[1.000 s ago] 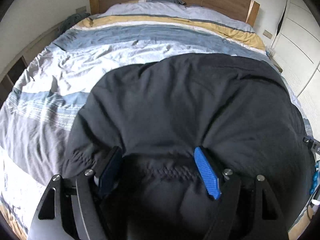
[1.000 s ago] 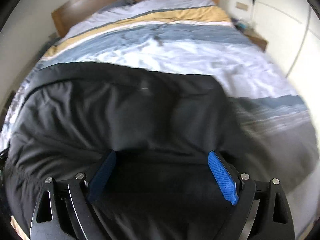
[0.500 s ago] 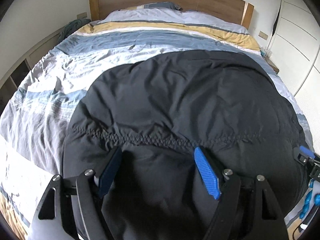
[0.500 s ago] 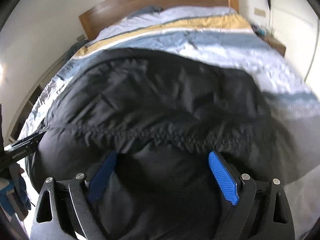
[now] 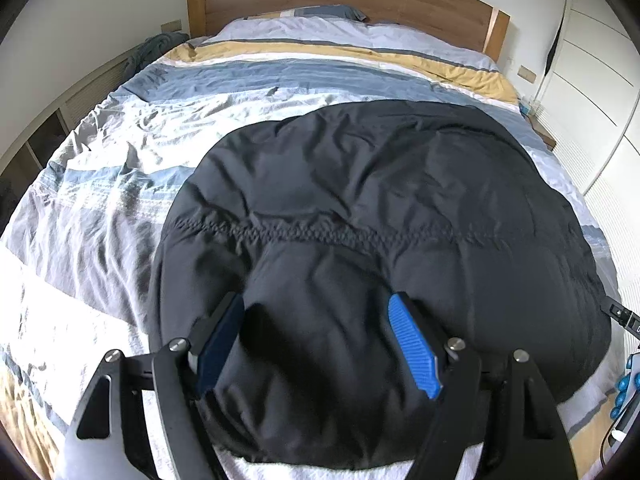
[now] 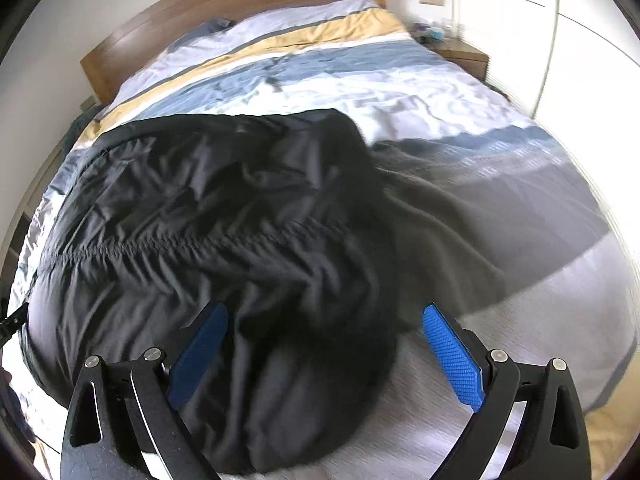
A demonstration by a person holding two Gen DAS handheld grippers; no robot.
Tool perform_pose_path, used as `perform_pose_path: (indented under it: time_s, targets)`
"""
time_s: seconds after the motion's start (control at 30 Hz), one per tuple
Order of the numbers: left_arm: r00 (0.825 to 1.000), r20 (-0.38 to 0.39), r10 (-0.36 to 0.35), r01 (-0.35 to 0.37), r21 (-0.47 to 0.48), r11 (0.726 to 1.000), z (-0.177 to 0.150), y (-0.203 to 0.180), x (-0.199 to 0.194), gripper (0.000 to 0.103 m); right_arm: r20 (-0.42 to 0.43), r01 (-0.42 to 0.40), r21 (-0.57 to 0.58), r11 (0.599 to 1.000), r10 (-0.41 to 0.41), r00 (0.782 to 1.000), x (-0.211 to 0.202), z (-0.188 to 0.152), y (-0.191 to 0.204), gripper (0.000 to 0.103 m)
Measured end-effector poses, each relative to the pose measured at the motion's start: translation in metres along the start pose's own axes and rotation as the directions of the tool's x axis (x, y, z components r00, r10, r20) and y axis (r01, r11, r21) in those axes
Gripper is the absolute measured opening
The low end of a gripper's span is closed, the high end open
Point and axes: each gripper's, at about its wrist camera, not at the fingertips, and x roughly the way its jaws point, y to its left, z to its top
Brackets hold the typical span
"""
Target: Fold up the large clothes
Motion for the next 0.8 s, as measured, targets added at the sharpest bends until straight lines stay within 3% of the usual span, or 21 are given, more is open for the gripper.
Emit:
perform_pose_path:
  time_s: [0.23,0.33,0.47,0.57,0.73,0.8]
  targets:
    - [1.000,0.010,-0.014,0.014,0.009,1.000,-0.009,0.012,-0.020,0.074,0.012,0.000,-0.017,1.000,0.001,1.000,-0.021,-0.014,-0.007,0.102]
    - [0.998,0.021,-0.056,0.056,-0.009,0.998,-0.011,0.026,-0.027,0.074,0.016,-0.039,-0.015,0.999,0.039,0.999,-0.025,-0.015,-0.009,0.102]
    - [0.992,0.047,-0.117,0.122,-0.103,0.987,-0.009,0.077,-0.033,0.075,0.013,-0.094,0.004,0.996,0.094,0.995,-0.028,-0.008,-0.015,0.103]
    - [0.992,0.055,-0.115,0.123,-0.173,0.977,-0.004,0.121,-0.030,0.075,0.019,-0.113,0.018,0.993,0.113,0.993,-0.028,-0.001,-0.019,0.103]
    - [0.983,0.010,-0.186,0.181,-0.281,0.942,0.004,0.177,-0.001,0.075,-0.010,-0.159,0.077,0.984,0.160,0.987,-0.010,0.011,-0.031,0.103]
    - [0.968,-0.018,-0.251,0.231,-0.331,0.915,0.005,0.189,0.021,0.075,-0.032,-0.165,0.083,0.983,0.168,0.985,0.001,0.014,-0.032,0.103]
